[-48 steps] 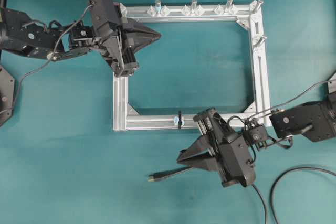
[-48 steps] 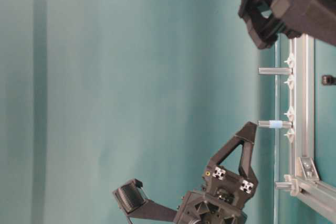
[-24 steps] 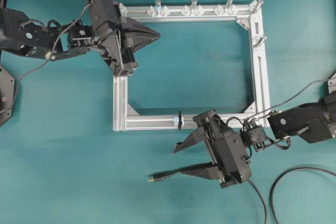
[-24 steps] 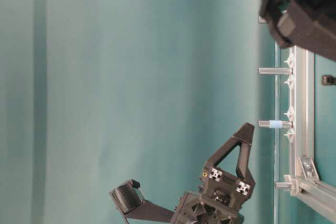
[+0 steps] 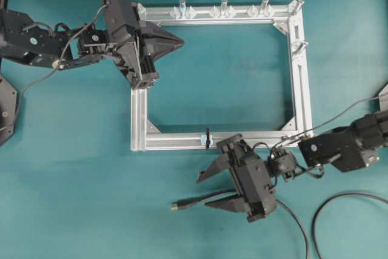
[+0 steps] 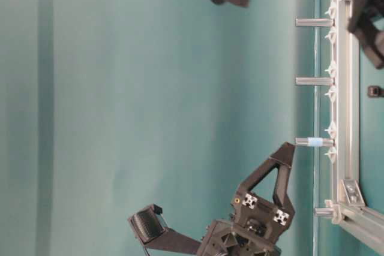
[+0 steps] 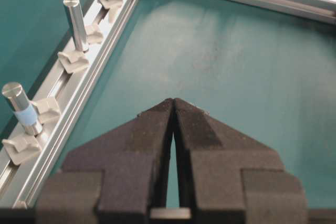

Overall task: Insert the wire through the string loop located in the center.
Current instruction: 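Move the right gripper down over the black USB cable near its plug, then close the right gripper on the cable just behind the USB plug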

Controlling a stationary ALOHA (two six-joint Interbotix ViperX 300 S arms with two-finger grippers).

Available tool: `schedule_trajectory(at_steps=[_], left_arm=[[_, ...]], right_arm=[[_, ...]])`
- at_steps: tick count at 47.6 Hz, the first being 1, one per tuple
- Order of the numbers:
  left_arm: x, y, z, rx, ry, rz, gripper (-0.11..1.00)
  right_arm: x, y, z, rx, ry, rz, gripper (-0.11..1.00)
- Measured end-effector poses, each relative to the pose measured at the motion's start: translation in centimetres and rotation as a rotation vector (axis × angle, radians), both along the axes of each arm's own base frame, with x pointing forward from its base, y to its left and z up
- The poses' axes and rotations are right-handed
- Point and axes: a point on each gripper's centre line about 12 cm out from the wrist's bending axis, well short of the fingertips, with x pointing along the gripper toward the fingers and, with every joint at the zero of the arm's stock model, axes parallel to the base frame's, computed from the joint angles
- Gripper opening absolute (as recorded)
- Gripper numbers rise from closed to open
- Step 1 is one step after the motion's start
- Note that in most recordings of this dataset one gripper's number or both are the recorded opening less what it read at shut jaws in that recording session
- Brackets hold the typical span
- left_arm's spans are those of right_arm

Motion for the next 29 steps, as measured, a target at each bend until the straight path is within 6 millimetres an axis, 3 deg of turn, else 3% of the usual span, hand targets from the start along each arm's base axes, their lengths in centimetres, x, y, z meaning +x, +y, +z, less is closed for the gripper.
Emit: schedule_trajectory(at_steps=[29], left_arm=[[-0.7, -0.2, -0.8, -0.007, 0.027, -0.002, 0.00]], right_arm=[[0.2, 0.8, -2.2, 0.011, 0.037, 0.010, 0.65]])
